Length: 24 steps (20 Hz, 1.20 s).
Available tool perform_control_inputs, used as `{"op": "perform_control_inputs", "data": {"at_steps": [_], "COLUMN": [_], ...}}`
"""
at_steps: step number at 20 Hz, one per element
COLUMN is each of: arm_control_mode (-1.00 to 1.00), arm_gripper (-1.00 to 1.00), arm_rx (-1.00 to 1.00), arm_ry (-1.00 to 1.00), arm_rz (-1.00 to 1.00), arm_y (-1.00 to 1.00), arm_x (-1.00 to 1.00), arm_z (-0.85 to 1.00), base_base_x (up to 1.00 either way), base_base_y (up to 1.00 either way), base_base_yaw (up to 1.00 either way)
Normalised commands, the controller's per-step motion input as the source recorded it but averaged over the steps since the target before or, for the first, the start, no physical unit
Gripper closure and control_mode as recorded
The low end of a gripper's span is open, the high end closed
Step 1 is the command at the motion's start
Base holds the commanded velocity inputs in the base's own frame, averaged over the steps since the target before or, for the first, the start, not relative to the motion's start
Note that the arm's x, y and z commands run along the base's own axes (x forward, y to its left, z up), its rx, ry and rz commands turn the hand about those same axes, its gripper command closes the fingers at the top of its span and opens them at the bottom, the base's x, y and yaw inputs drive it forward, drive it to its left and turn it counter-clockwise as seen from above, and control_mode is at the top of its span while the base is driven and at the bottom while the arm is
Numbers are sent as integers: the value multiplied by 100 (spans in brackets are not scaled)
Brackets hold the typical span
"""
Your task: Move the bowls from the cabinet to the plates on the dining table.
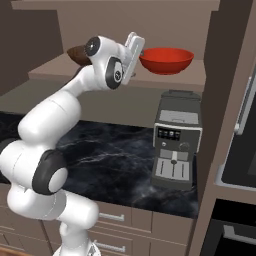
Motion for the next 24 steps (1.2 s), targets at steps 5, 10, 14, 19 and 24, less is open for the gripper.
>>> {"op": "perform_control_inputs", "data": {"at_steps": [5, 10, 14, 19, 24], "arm_control_mode": [-100, -100, -100, -100, -100], "arm_gripper": [-100, -100, -100, -100, -100], "arm_rx": [0, 0, 0, 0, 0], "arm_ry": [4, 4, -1, -13, -20], "arm_rz": [-3, -6, -2, 0, 1], "arm_y": [0, 0, -5, -10, -13], "arm_x": [46, 53, 57, 43, 22], "arm_z": [9, 13, 0, -7, -21], "base_base_x": [0, 0, 0, 0, 0], "base_base_y": [0, 0, 0, 0, 0], "base_base_yaw": [0, 0, 0, 0, 0]}}
